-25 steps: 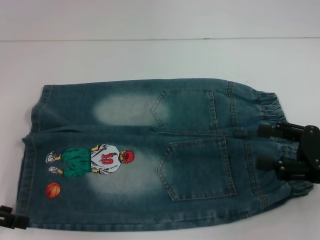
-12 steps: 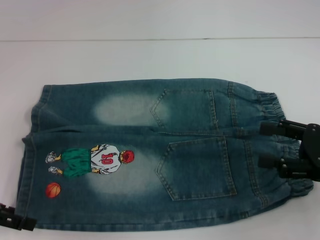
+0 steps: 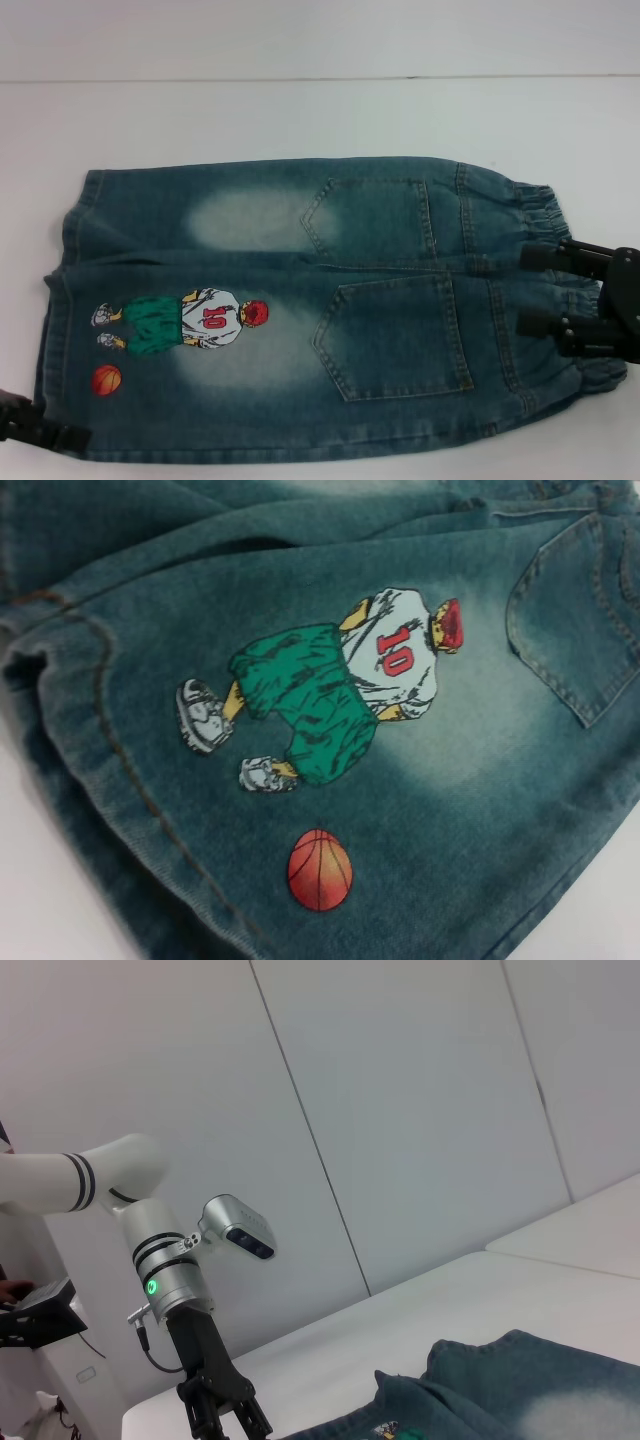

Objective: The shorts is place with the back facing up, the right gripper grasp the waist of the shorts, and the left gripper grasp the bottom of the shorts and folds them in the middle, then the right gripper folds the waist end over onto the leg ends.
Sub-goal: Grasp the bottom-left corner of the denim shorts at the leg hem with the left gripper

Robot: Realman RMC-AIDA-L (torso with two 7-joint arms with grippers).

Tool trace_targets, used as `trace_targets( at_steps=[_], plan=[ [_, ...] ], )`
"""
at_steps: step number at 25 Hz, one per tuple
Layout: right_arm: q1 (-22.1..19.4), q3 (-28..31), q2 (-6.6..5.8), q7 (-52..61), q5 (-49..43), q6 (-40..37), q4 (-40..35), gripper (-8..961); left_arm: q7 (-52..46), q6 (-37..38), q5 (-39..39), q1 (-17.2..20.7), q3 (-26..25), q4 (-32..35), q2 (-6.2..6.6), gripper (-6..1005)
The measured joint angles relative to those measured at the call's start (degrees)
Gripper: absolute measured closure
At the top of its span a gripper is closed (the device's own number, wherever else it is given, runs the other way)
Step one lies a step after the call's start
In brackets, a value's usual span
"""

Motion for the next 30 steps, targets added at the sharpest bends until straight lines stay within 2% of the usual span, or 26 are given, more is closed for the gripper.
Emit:
trace_targets(
  at_steps=[30],
  plan=[
    [-0.1,0.7,-0.18,-0.1,0.1,0.0,-0.1,42,-1.2,-0.8,-0.1,-0.3,-0.2,-0.7,-1.04,137]
  ],
)
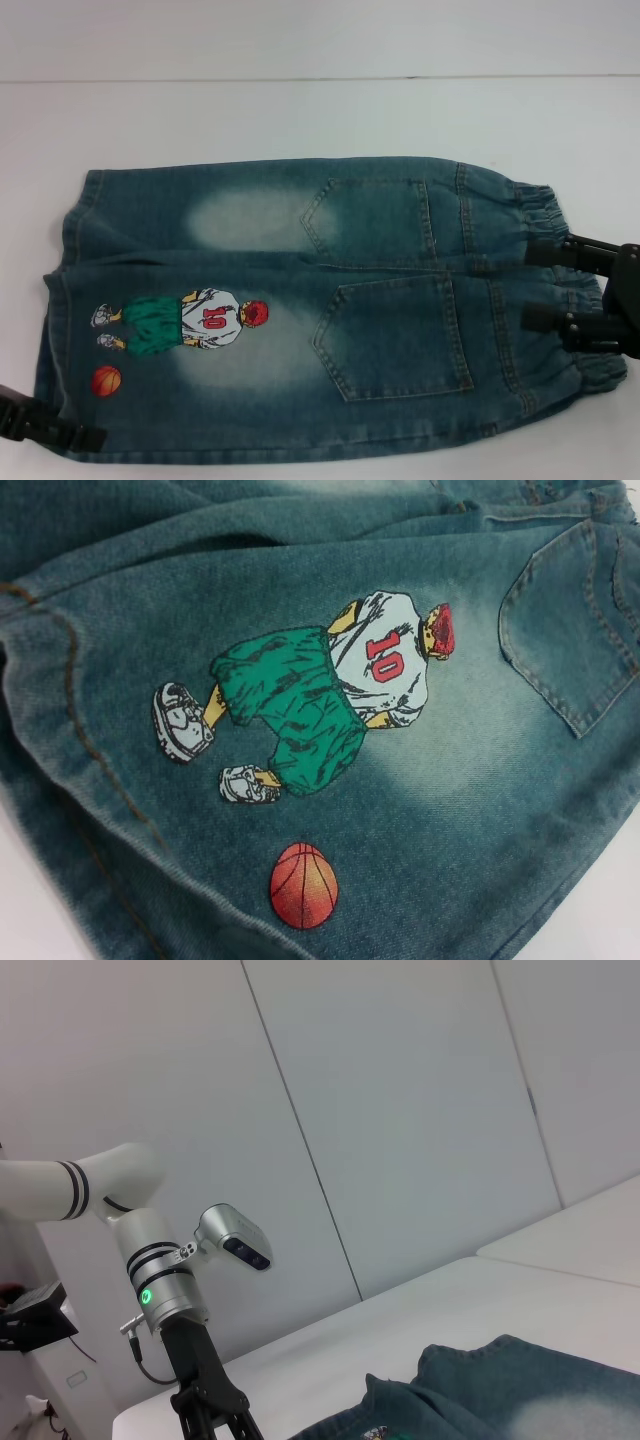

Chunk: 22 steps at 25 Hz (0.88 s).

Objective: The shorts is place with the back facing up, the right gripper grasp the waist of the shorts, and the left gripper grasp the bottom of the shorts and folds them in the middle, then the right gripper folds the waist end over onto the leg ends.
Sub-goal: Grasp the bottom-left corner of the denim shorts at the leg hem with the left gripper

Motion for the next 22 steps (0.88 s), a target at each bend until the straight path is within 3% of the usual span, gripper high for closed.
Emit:
trace_targets(
  at_steps=[22],
  plan=[
    [-0.3,0.0,0.01,0.4,1.1,-0.7,0.0,41,-0.1,-0.4,0.0,-0.1,-0.2,0.1,0.05,158]
  ],
)
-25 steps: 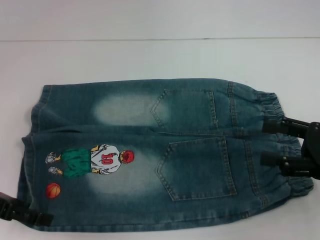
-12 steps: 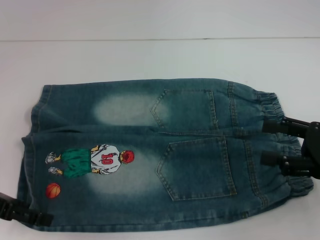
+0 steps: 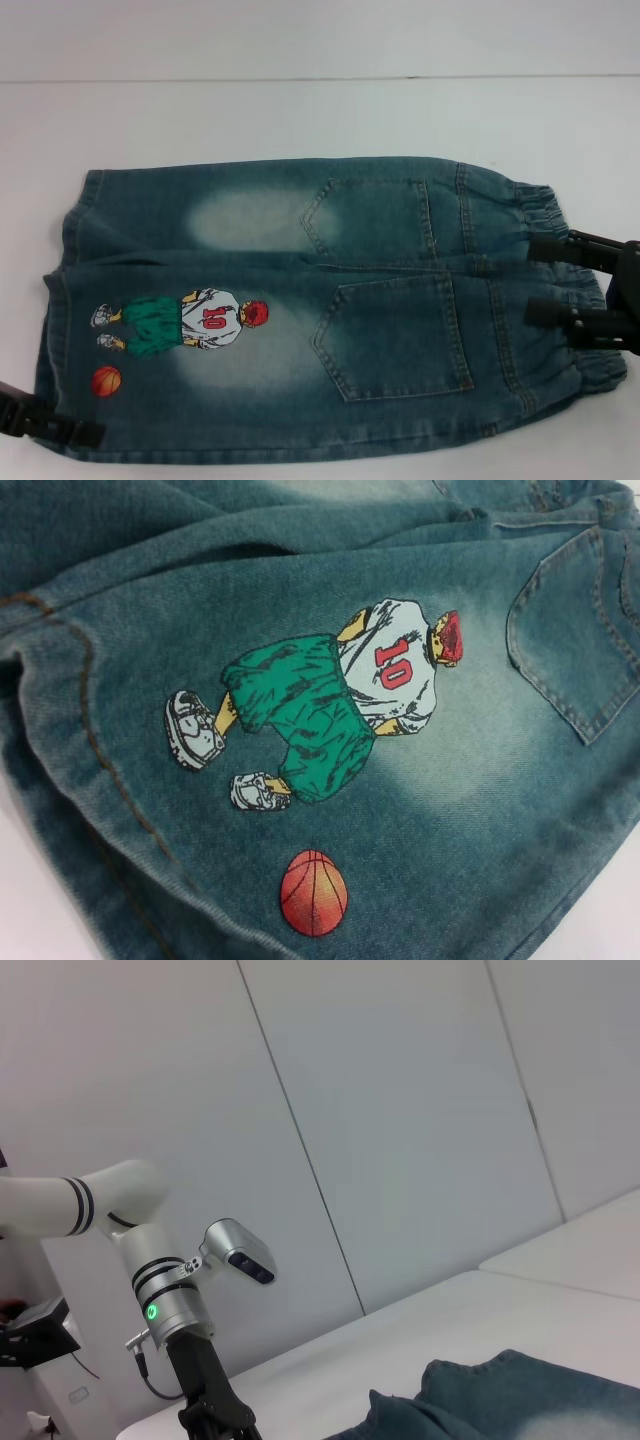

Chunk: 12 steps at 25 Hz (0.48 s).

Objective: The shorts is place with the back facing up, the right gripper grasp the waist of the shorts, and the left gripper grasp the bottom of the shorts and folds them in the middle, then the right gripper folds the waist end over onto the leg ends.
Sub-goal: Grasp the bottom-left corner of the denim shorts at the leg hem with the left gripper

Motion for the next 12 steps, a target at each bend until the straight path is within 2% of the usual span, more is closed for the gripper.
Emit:
trace_targets(
  at_steps=[12],
  plan=[
    [-0.1,0.0,-0.08,0.0,0.3,-0.1,0.0,41,0.2,0.1,-0.1,0.0,0.3,-0.2,-0.09,162]
  ],
)
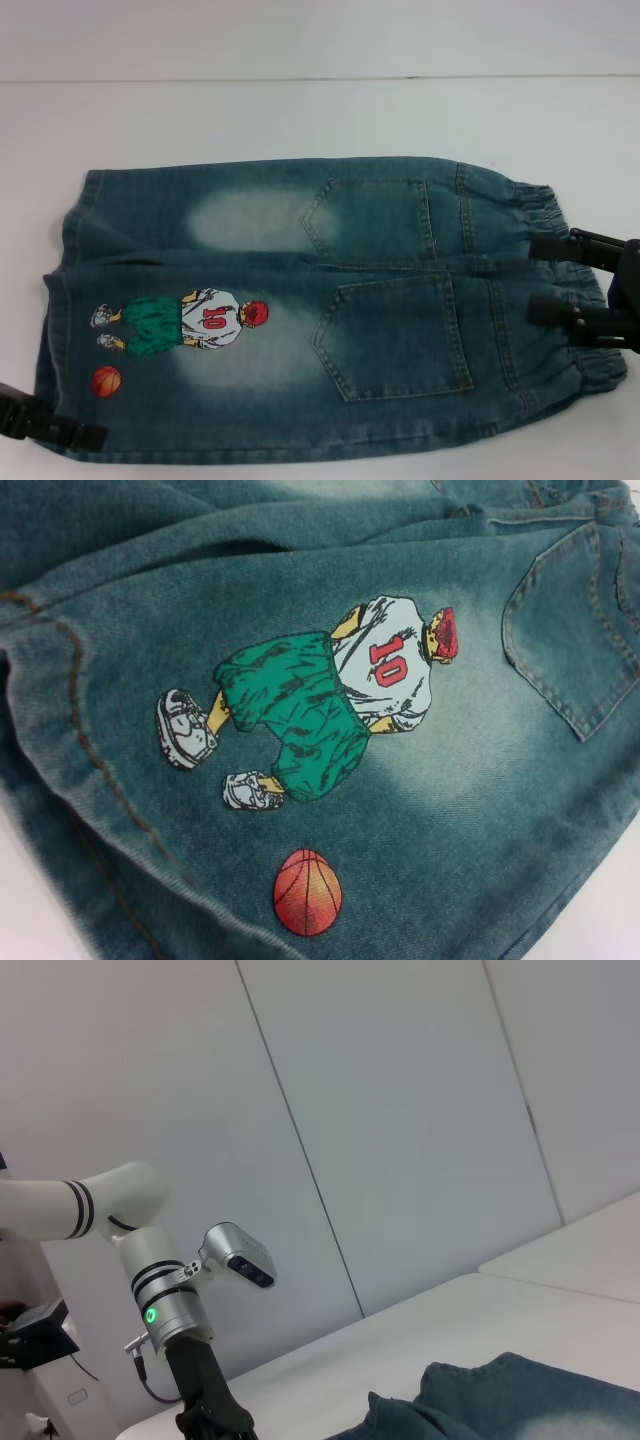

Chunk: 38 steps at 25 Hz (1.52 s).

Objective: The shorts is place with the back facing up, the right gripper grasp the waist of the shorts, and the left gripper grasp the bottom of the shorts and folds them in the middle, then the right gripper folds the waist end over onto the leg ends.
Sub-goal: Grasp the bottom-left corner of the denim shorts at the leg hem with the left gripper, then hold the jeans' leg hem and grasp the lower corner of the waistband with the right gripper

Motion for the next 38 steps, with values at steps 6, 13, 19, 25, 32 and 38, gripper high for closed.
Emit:
trace_targets(
  at_steps=[6,13,19,25,32,38],
  plan=[
    [0.0,0.2,0.0,0.0,0.0,0.0,-0.1,42,0.0,0.3,0.0,-0.1,0.0,0.0,-0.04,161],
    [0.0,0.6,-0.01,0.0,0.1,0.0,-0.1,43,0.0,0.3,0.0,-0.5,0.0,0.2,-0.28,162],
    [0.0,0.6,-0.01,0.0,0.1,0.0,-0.1,44,0.0,-0.2,0.0,-0.9,0.0,0.4,-0.49,162],
    [0.1,0.7,-0.01,0.2,0.1,-0.1,-0.2,44,-0.3,-1.4,0.2,-1.6,0.1,0.1,-0.51,288],
    [0.1,0.8,0.0,0.2,0.9,-0.7,-0.4,45,-0.3,-1.1,0.2,-1.8,0.1,-0.7,-0.16,439],
    [0.0,0.8,0.0,0.3,1.0,-0.7,-0.5,46,-0.2,-1.2,0.2,-1.8,0.0,-0.9,-0.08,584]
  ],
)
